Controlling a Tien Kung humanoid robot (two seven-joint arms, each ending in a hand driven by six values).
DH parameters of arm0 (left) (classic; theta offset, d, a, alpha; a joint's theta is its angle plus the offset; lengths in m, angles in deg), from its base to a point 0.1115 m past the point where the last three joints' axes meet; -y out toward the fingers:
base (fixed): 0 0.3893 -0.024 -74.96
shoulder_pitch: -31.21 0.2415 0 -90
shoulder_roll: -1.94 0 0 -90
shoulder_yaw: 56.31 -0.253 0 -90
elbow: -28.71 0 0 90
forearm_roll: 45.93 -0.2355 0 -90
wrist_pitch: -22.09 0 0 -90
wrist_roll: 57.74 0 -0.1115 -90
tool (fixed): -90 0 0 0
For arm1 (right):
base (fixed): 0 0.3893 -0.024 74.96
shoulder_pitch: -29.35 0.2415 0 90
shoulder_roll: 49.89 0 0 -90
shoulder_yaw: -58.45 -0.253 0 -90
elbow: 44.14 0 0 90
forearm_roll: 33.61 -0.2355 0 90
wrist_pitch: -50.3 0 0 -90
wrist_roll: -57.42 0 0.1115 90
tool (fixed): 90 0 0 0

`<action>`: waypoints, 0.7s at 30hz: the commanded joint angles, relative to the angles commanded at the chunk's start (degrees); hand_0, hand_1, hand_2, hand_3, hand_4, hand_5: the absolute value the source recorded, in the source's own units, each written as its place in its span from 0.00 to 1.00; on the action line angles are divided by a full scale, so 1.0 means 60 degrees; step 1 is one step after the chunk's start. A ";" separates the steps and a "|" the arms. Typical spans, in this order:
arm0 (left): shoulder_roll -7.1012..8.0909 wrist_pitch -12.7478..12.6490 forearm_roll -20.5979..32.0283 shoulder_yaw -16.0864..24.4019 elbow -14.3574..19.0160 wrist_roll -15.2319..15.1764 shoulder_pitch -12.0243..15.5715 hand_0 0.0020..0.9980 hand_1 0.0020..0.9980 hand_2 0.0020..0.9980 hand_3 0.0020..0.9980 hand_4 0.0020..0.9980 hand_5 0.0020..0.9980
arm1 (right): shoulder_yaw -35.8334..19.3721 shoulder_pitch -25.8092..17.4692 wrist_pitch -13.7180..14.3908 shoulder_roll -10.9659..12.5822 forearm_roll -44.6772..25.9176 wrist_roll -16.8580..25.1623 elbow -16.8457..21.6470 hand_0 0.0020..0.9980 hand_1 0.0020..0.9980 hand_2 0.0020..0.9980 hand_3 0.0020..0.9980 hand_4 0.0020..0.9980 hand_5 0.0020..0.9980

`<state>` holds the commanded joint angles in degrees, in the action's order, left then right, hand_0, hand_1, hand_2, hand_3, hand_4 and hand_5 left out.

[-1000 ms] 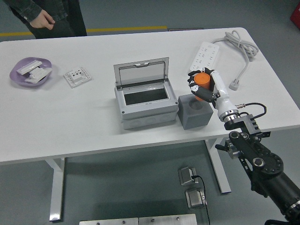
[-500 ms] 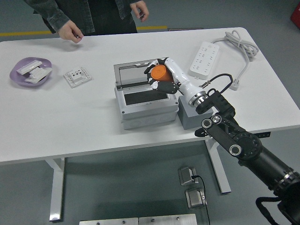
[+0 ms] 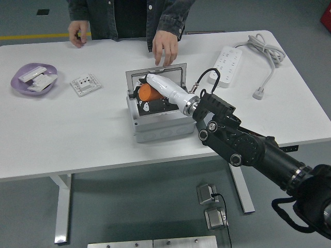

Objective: Pick up the cylinder from the cube,place it in the box,flap close box

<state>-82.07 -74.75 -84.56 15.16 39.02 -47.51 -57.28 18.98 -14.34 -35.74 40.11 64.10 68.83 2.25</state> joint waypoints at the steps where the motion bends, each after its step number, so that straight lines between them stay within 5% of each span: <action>1: 0.0002 0.0001 -0.0037 0.0024 0.0000 0.0002 -0.0013 0.66 0.65 0.61 0.68 0.66 0.21 | 0.0043 0.0030 -0.0001 0.0000 0.0146 0.0035 -0.0088 0.40 0.27 0.35 0.28 0.00 0.00; 2: 0.0002 0.0002 -0.0061 0.0042 0.0000 0.0001 -0.0023 0.66 0.65 0.61 0.68 0.66 0.21 | 0.0077 0.0047 0.0005 0.0000 0.0257 0.0066 -0.0154 0.40 0.27 0.35 0.28 0.00 0.00; 3: 0.0002 0.0004 -0.0092 0.0062 0.0000 0.0001 -0.0035 0.66 0.65 0.61 0.68 0.66 0.21 | 0.0122 0.0065 0.0026 0.0000 0.0392 0.0114 -0.0239 0.45 0.36 0.45 0.43 0.00 0.00; 9: -0.0003 0.0014 -0.0198 0.0100 0.0000 0.0010 -0.0067 0.66 0.65 0.61 0.68 0.66 0.21 | 0.0253 0.0090 0.0084 0.0000 0.0682 0.0241 -0.0492 0.45 0.36 0.45 0.43 0.00 0.00; 10: -0.0002 0.0015 -0.0216 0.0105 0.0000 0.0013 -0.0072 0.66 0.65 0.61 0.68 0.66 0.21 | 0.0255 0.0090 0.0092 0.0000 0.0702 0.0251 -0.0512 0.70 0.66 0.72 0.88 0.66 0.03; 15: -0.0002 0.0023 -0.0315 0.0155 0.0000 0.0012 -0.0099 0.66 0.65 0.61 0.68 0.66 0.21 | 0.0198 0.0094 0.0104 0.0000 0.0793 0.0250 -0.0554 0.70 0.66 0.72 0.88 0.66 0.03; 16: -0.0004 0.0026 -0.0332 0.0162 0.0000 0.0011 -0.0106 0.66 0.65 0.61 0.68 0.65 0.21 | 0.0180 0.0094 0.0102 0.0000 0.0802 0.0249 -0.0559 0.79 0.71 0.76 0.96 0.86 0.14; 21: -0.0016 0.0038 -0.0345 0.0136 0.0000 0.0013 -0.0126 0.66 0.65 0.61 0.68 0.65 0.21 | 0.0083 0.0086 0.0104 0.0000 0.0837 0.0273 -0.0581 0.79 0.71 0.76 0.96 0.86 0.14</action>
<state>-82.16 -74.53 -86.63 15.97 39.02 -47.44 -58.04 19.48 -13.82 -35.12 40.11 69.12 70.47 -1.23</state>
